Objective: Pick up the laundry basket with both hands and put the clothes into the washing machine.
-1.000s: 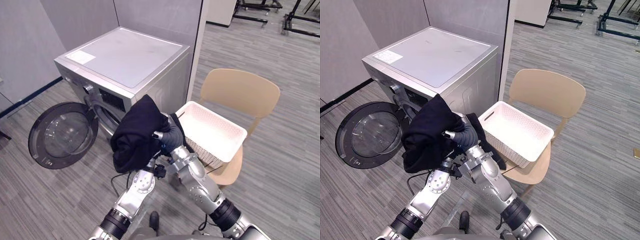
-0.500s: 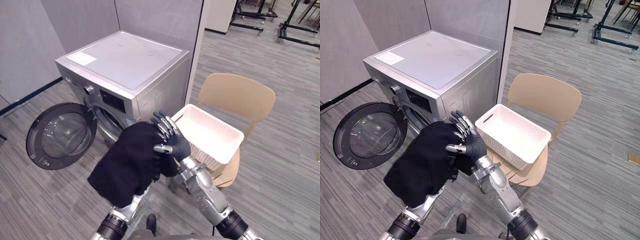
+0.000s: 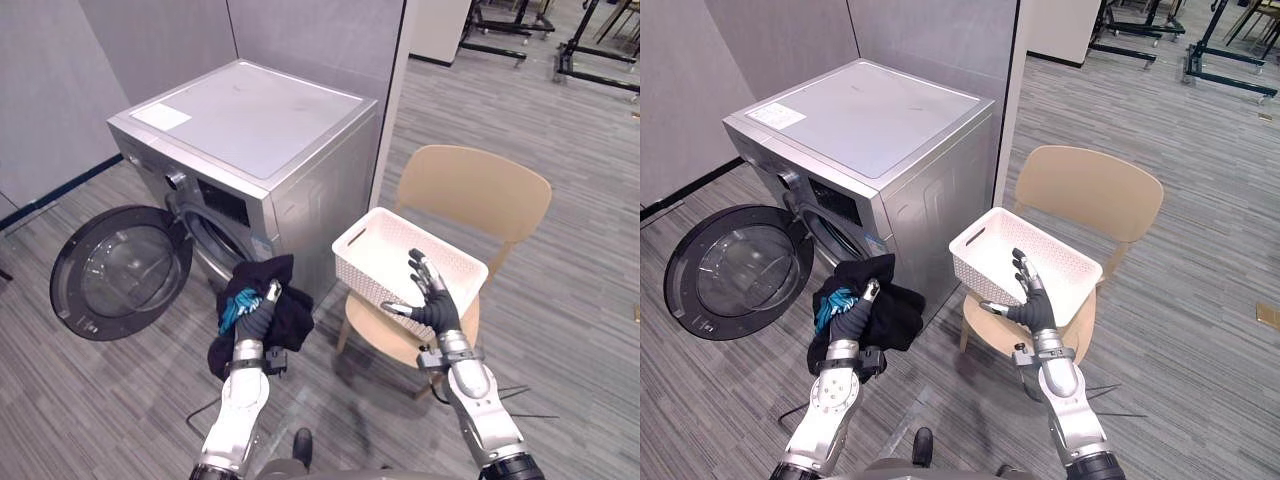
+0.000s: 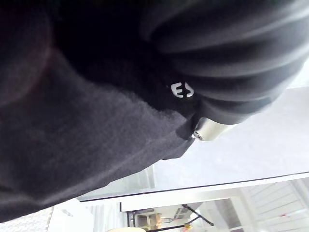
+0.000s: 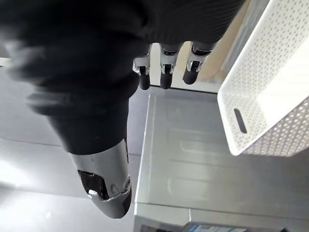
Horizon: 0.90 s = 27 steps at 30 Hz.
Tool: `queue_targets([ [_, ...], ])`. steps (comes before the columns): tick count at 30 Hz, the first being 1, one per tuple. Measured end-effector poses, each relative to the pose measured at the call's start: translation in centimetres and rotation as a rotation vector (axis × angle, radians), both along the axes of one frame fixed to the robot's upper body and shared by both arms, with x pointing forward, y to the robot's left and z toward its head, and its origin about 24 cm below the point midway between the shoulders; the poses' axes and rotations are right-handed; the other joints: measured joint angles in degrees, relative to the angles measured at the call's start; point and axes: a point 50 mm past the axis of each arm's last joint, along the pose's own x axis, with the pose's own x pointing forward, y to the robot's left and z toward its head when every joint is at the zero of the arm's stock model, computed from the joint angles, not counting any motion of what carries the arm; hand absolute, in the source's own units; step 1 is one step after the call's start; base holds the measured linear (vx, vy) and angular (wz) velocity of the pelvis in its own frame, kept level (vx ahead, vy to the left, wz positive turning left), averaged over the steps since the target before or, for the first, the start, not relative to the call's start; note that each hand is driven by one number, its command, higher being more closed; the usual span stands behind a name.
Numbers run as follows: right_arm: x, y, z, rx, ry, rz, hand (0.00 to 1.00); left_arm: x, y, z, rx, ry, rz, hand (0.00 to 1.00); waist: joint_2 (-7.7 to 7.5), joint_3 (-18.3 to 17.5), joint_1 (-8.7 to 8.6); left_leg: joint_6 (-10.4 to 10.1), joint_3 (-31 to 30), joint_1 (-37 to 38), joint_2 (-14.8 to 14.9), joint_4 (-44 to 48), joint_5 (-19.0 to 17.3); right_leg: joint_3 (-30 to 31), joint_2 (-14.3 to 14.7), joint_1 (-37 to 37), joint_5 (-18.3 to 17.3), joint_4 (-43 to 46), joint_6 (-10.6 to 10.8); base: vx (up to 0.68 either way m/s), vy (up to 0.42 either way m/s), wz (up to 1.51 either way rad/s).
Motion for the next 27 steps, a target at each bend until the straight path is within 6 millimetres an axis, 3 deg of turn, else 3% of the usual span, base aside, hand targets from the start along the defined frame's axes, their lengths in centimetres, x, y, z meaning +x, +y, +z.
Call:
queue_targets([
  [4, -0.6, -1.5, -1.4, -0.019, 0.058, -0.069, 0.00, -1.1, 1.3, -2.6, 0.017, 0.123, 0.015, 1.00, 0.01, 0.00, -0.24, -0.09, -0.29, -0.13, 0.01, 0.00, -0.06, -0.31, 0.14, 0.14, -0.01, -0.58, -0.01, 0.00, -0.001, 0.04],
  [9, -2.7, -2.8, -7.2, -0.088, 0.341, -0.095, 0.00, -3.3, 2.7, -7.2, 0.017, 0.356, 0.033, 1.00, 0.00, 0.01, -0.06, -0.08, -1.16, -0.30, -0.01, 0.00, -0.04, -1.29, 0.37, 0.84, 0.00, -1.47, -0.01, 0.03, -0.013, 0.08],
  [12, -4.0, -2.8, -9.7, -0.104, 0.470, -0.089, 0.00, -4.7, 3.5, -8.8, -0.002, 0.442, 0.063, 1.00, -0.03, 0.04, 0.05, -0.01, -1.48, -0.25, -0.08, 0.00, 0.00, -1.76, 0.40, 1.25, -0.01, -1.76, 0.00, 0.04, -0.014, 0.11],
  [16, -6.5, -2.3, -13.2, -0.140, 0.668, -0.051, 0.00, -6.5, 4.7, -10.8, -0.032, 0.562, 0.116, 1.00, -0.43, 0.84, 0.02, -0.60, -7.04, -2.00, -1.42, 0.31, 0.55, -7.69, -0.06, 2.22, -1.47, -1.42, 0.26, 0.03, -0.021, 0.64],
  [19, -6.1, -1.7, -13.5, -0.132, 0.687, -0.049, 0.00, -6.6, 4.8, -10.9, -0.048, 0.568, 0.128, 1.00, -0.32, 2.32, 0.37, -1.08, -11.13, -4.79, -2.62, 0.22, 1.21, -14.43, -1.10, 2.15, -3.73, 0.62, 0.87, 0.01, -0.036, 1.11],
  [20, -5.9, -1.6, -13.5, -0.130, 0.684, -0.050, 0.00, -6.6, 4.9, -10.9, -0.049, 0.570, 0.130, 1.00, -0.29, 2.76, 0.34, -0.99, -10.27, -5.35, -2.60, 0.11, 1.15, -15.50, -1.38, 2.27, -4.09, 1.12, 0.91, -0.03, -0.023, 1.29],
  [22, -5.3, -1.5, -13.3, -0.121, 0.672, -0.064, 0.00, -6.6, 5.0, -11.0, -0.077, 0.575, 0.155, 1.00, -0.55, 3.11, 0.36, 2.50, -2.16, -6.71, -2.15, 0.39, -1.14, -20.79, -2.96, 2.95, -4.73, 1.49, 1.62, 0.02, 0.015, 1.24],
  [23, -4.9, -1.7, -13.2, -0.121, 0.663, -0.082, 0.00, -6.5, 5.0, -10.9, -0.091, 0.569, 0.170, 1.00, -1.59, 3.80, 0.16, 4.54, 5.22, -7.35, -1.56, 1.22, -2.19, -23.43, -4.42, 3.35, -4.86, 2.25, 1.79, 0.18, 0.046, 1.25],
  [24, -4.4, -1.7, -13.1, -0.123, 0.656, -0.089, 0.00, -6.6, 4.9, -11.0, -0.097, 0.570, 0.171, 1.00, -0.81, 3.60, 0.28, 5.46, 14.24, -8.38, 0.02, 4.00, -2.14, -25.22, -5.42, 3.70, -5.37, 3.39, 2.25, 0.19, 0.055, 1.13],
  [25, -4.1, -1.9, -13.0, -0.124, 0.653, -0.093, 0.00, -6.6, 5.0, -11.0, -0.096, 0.571, 0.172, 1.00, -0.58, 3.92, 0.14, 5.27, 18.07, -8.78, 0.96, 6.03, 0.21, -26.06, -5.88, 4.55, -6.04, 3.96, 3.12, 0.22, 0.050, 0.96],
  [26, -4.0, -1.9, -13.1, -0.115, 0.663, -0.102, 0.00, -6.8, 5.1, -11.2, -0.095, 0.584, 0.180, 1.00, -1.27, 4.32, 0.27, 4.01, 17.61, -8.80, -0.07, 6.96, -0.07, -26.50, -6.70, 5.33, -6.54, 4.52, 3.66, 0.20, 0.060, 0.86],
  [27, -3.4, -1.6, -12.8, -0.107, 0.645, -0.106, 0.00, -6.8, 5.3, -11.3, -0.092, 0.589, 0.187, 1.00, -2.01, 4.76, 0.21, 4.15, 16.16, -8.72, -1.36, 7.19, -0.76, -26.24, -7.41, 6.14, -6.50, 4.09, 3.64, 0.19, 0.066, 0.75],
])
